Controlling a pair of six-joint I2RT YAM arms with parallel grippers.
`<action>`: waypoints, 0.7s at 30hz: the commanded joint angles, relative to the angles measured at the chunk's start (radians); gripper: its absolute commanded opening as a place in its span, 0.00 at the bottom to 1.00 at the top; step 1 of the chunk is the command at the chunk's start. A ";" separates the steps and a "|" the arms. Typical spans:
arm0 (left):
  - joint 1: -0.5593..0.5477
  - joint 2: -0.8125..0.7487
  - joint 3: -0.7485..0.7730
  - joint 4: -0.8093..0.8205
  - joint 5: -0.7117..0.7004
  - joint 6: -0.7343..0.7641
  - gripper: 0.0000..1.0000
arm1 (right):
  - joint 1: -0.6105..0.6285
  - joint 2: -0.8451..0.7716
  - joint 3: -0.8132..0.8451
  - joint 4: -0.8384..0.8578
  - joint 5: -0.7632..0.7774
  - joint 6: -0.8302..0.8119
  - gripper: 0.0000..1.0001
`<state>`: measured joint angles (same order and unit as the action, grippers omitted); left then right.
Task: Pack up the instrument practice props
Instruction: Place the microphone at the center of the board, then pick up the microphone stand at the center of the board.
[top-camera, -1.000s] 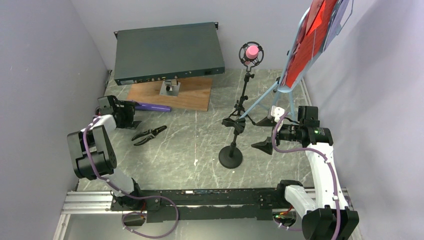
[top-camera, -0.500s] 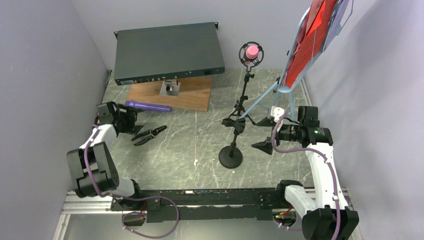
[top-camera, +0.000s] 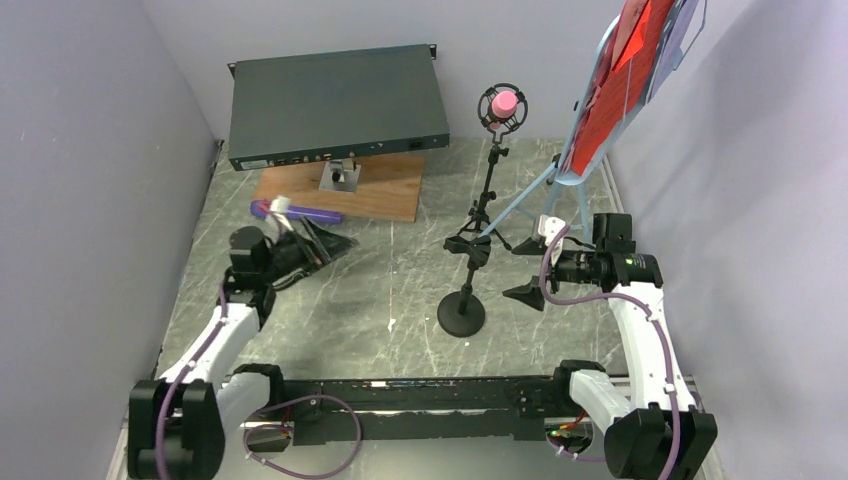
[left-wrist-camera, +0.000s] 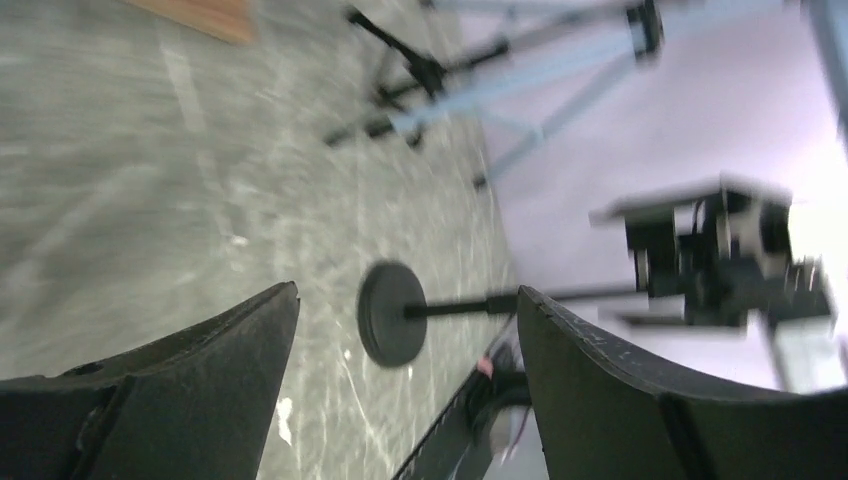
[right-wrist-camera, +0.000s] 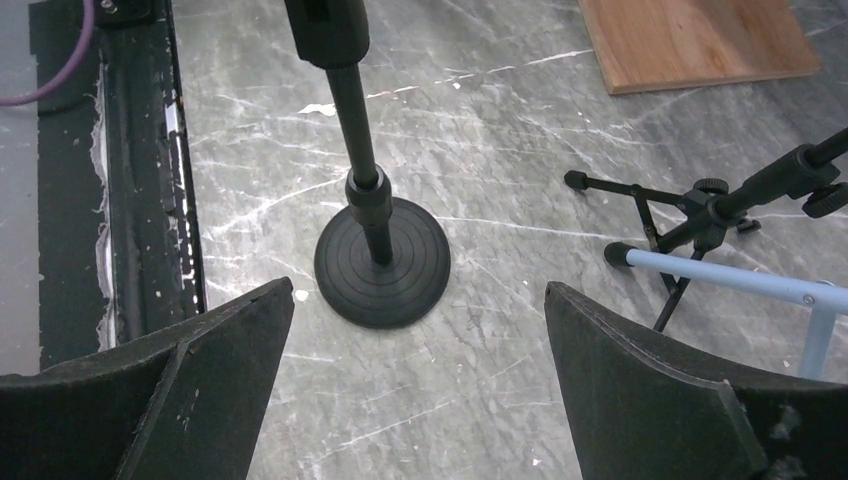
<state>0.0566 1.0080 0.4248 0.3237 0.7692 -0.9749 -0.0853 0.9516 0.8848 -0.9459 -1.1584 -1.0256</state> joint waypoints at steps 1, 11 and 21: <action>-0.252 -0.060 0.052 0.082 -0.027 0.284 0.83 | -0.004 0.001 -0.020 -0.032 -0.038 -0.113 0.99; -0.737 0.019 0.037 0.287 -0.290 0.771 0.83 | -0.005 0.003 -0.059 -0.078 -0.070 -0.251 0.99; -0.904 0.385 0.097 0.710 -0.371 0.946 0.83 | -0.005 0.008 -0.073 -0.082 -0.068 -0.281 0.99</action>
<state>-0.8162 1.3170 0.4503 0.7700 0.4442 -0.1204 -0.0864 0.9565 0.8127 -1.0245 -1.1847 -1.2472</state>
